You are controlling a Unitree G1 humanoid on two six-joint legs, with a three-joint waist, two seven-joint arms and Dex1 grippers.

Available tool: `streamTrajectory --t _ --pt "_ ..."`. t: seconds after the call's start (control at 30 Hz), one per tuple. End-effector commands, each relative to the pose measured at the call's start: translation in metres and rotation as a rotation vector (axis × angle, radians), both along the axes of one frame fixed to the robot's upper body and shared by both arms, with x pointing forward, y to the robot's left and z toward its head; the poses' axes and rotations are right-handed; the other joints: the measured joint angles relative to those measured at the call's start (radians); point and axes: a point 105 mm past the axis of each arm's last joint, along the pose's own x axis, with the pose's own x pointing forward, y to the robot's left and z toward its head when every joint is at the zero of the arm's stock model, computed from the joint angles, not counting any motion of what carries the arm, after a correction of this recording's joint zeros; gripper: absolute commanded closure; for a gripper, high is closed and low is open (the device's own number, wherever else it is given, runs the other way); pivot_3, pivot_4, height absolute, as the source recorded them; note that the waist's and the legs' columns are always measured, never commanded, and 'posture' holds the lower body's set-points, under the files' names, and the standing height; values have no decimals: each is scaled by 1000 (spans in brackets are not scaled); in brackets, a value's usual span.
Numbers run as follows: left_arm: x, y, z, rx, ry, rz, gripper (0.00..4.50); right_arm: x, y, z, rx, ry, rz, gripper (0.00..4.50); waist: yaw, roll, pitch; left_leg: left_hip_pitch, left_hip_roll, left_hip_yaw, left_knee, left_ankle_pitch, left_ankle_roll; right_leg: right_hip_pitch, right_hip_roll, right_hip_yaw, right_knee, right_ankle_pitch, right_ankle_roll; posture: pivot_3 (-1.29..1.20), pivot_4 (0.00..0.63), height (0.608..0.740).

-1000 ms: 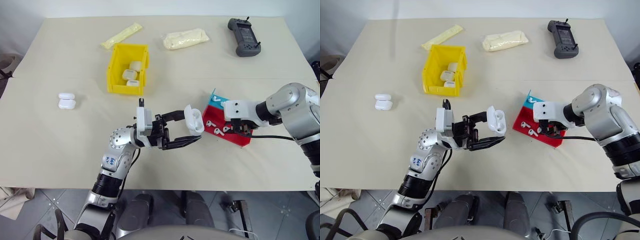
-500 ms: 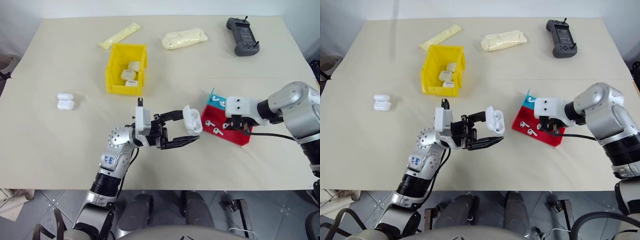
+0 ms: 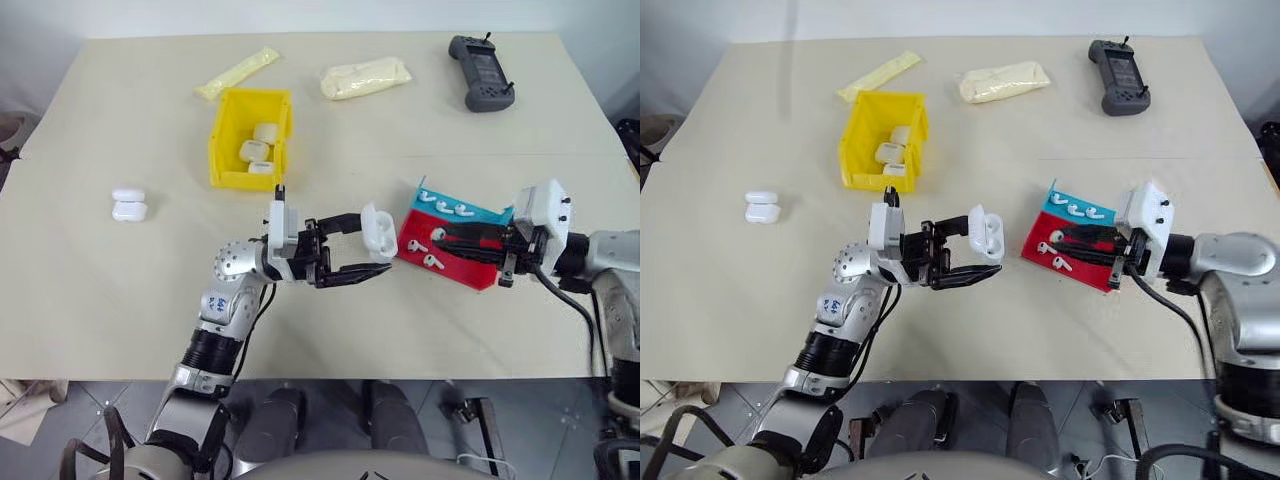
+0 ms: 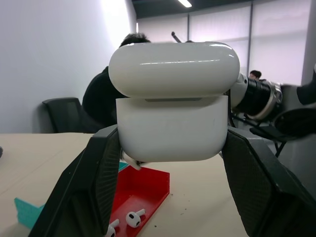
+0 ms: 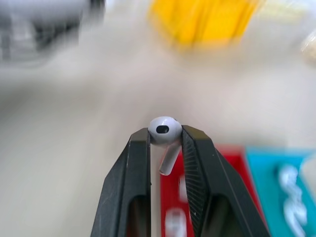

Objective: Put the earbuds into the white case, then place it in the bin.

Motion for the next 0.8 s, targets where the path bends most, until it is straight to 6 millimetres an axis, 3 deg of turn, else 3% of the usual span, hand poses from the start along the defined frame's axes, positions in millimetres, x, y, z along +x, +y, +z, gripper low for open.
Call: streamTrajectory --t 0.03,0.3,0.8 --pt "-2 3 4 -6 -8 -24 1763 -13 16 35 279 -76 30 3988 0 0 0 0 0 0 0 0 0 0 0 0 0 0 0 0 150 740" --pt "-3 5 4 8 5 -32 1763 -22 45 40 448 -39 105 3988 2 0 0 0 -1 -1 0 0 0 1 0 0 0 0 -1 0 150 740" --pt "-4 3 3 3 13 -17 1763 -26 69 28 460 27 190 3988 1 0 0 0 -1 -1 0 0 0 0 0 0 0 0 -1 0 150 740"
